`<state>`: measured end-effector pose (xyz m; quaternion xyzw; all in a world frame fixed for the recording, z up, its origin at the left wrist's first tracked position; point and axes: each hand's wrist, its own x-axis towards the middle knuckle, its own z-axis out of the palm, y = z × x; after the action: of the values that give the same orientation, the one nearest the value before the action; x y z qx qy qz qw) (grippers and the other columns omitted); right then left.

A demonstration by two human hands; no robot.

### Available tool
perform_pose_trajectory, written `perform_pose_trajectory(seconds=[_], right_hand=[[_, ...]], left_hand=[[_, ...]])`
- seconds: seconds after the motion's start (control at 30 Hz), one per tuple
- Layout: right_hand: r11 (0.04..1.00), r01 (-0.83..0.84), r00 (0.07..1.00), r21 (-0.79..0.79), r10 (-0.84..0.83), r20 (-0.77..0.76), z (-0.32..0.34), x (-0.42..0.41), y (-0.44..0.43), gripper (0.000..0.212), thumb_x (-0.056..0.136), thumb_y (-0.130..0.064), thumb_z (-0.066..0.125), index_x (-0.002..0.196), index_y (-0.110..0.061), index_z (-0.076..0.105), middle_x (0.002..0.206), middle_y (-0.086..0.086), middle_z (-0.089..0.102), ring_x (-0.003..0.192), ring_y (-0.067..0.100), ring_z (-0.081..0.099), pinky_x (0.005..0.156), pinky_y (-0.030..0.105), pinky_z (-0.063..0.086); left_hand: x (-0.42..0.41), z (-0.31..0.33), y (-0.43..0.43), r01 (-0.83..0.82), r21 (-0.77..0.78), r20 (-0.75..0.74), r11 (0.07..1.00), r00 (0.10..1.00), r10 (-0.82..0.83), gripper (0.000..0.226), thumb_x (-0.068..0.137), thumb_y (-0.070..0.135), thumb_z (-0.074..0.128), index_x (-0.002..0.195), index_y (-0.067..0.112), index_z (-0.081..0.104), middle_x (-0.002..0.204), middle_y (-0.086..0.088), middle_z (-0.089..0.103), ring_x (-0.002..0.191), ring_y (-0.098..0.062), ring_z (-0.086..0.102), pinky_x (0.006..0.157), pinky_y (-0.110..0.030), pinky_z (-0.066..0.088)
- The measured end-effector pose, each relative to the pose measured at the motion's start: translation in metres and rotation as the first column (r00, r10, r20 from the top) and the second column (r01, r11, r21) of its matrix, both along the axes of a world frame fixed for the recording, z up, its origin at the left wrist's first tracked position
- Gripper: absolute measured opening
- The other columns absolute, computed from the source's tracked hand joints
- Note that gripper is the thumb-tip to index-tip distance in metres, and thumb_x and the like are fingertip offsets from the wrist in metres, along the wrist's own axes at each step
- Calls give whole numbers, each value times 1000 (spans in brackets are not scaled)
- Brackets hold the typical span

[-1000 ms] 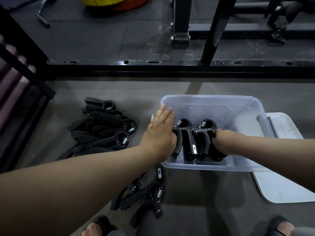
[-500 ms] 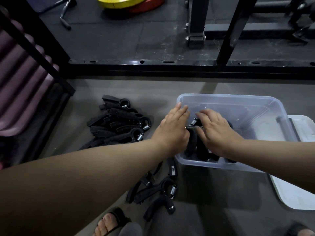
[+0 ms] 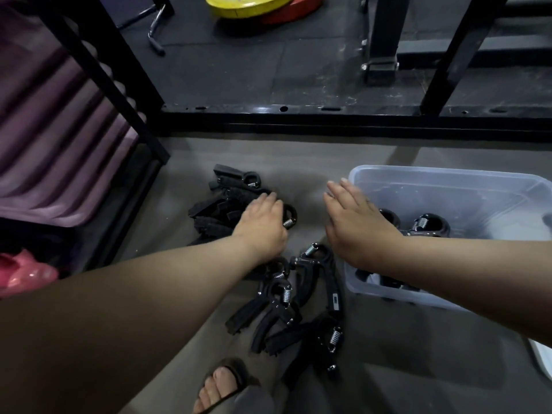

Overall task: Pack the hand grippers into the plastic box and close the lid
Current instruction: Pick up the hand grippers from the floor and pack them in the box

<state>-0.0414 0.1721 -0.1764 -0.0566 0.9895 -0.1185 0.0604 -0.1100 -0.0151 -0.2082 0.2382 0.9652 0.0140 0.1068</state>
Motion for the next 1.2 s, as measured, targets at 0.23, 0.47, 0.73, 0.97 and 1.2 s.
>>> perform_pose_trajectory(seconds=[0.23, 0.47, 0.73, 0.97, 1.2], right_hand=[[999, 44, 999, -26, -45, -27, -10, 0, -10, 61, 95, -17, 34, 152, -2, 19, 161, 12, 8, 148, 29, -8, 113, 35, -12], [995, 31, 998, -90, -36, -50, -15, 0, -7, 62, 91, -22, 29, 149, 0, 27, 159, 15, 16, 148, 31, -5, 118, 40, -4], [993, 38, 995, -114, -48, -90, -21, -1, -6, 58, 87, -19, 38, 138, 6, 46, 149, 21, 37, 145, 39, 15, 118, 49, 16], [995, 16, 998, -102, -22, -58, -17, -1, -5, 61, 88, -22, 32, 143, 5, 38, 154, 20, 29, 147, 36, 5, 120, 48, 11], [997, -2, 999, -71, 6, 53, -7, -2, -2, 56, 100, -24, 29, 152, -4, 20, 162, 10, 5, 147, 26, -18, 121, 41, -2]], left_hand=[[-40, -12, -31, -57, -164, 26, 985, 998, 62, 57, 92, 27, 42, 147, 13, 33, 160, -9, 20, 147, -28, 13, 121, -38, 9], [-70, -20, -36, -112, -147, 10, 983, 993, 115, 48, 93, 21, 43, 140, 15, 42, 150, -7, 37, 141, -28, 26, 119, -38, 15], [-73, -25, -31, -9, -261, -132, 965, 991, -27, 40, 87, 24, 58, 126, 23, 51, 124, -7, 47, 117, -30, 42, 101, -37, 33], [-68, -12, -22, 31, -220, -147, 975, 987, -65, 42, 82, 38, 60, 122, 23, 55, 118, -7, 46, 113, -30, 41, 98, -39, 36], [-57, 14, 5, 6, -170, 184, 985, 983, 26, 37, 87, 50, 58, 113, 26, 46, 117, -3, 60, 105, -31, 58, 75, -35, 42]])
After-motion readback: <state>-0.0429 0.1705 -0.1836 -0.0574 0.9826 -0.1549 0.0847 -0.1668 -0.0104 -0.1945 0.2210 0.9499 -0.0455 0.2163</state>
